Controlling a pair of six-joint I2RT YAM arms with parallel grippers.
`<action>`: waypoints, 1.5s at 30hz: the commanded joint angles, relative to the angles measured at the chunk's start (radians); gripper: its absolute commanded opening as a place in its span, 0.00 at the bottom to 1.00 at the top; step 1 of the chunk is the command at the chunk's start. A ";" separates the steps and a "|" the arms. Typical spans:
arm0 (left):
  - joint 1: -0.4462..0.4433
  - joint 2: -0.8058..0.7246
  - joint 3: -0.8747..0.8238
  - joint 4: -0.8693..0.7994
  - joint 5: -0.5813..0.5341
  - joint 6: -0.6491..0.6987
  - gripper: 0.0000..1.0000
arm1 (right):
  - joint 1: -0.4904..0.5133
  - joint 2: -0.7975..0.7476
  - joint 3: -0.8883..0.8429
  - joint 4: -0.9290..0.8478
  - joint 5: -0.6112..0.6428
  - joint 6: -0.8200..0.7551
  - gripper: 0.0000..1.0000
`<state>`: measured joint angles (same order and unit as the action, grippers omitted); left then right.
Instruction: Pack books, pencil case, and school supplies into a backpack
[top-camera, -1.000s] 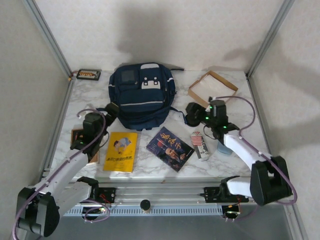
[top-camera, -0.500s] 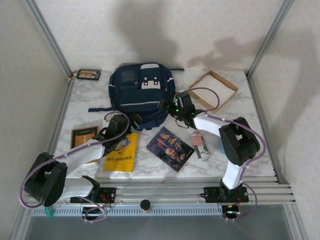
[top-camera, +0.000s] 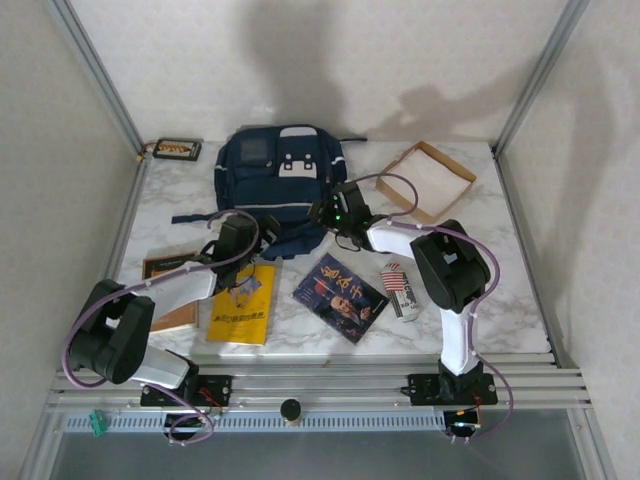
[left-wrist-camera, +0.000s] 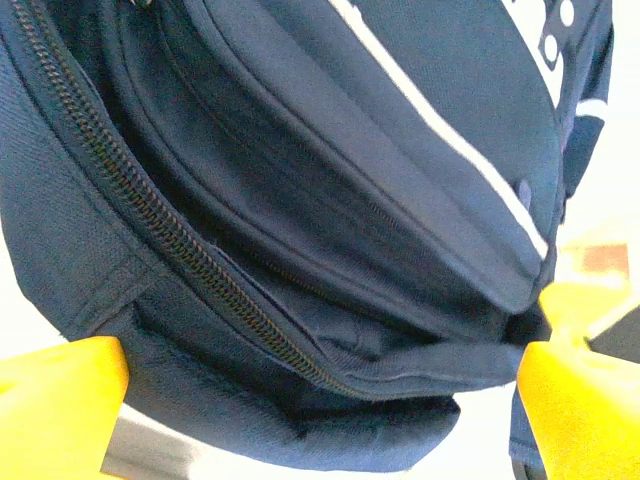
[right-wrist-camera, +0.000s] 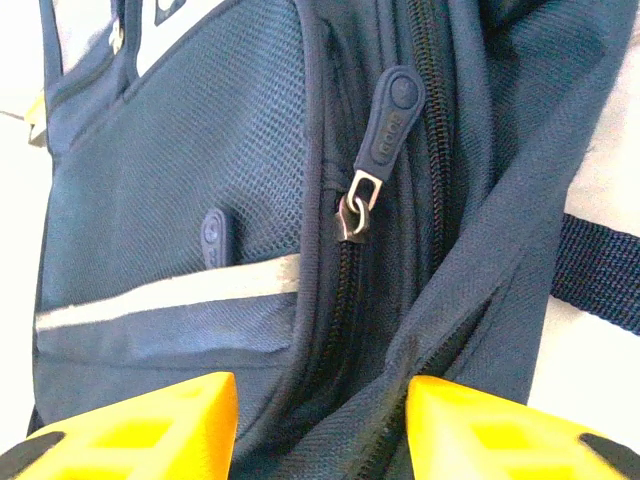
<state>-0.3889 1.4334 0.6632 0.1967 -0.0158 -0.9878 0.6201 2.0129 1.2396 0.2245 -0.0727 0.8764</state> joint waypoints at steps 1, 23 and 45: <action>0.089 -0.044 -0.010 -0.037 0.035 0.047 0.99 | 0.070 0.039 0.064 0.055 0.004 0.037 0.43; 0.019 -0.163 0.084 -0.237 0.092 0.073 0.99 | -0.091 0.033 0.142 -0.112 -0.148 -0.083 0.73; -0.123 0.070 0.123 -0.107 0.015 0.049 0.94 | -0.123 0.417 0.593 -0.175 -0.194 -0.142 0.56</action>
<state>-0.5079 1.4765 0.7601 0.0570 0.0360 -0.9459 0.5014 2.3981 1.7962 0.0727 -0.2634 0.7578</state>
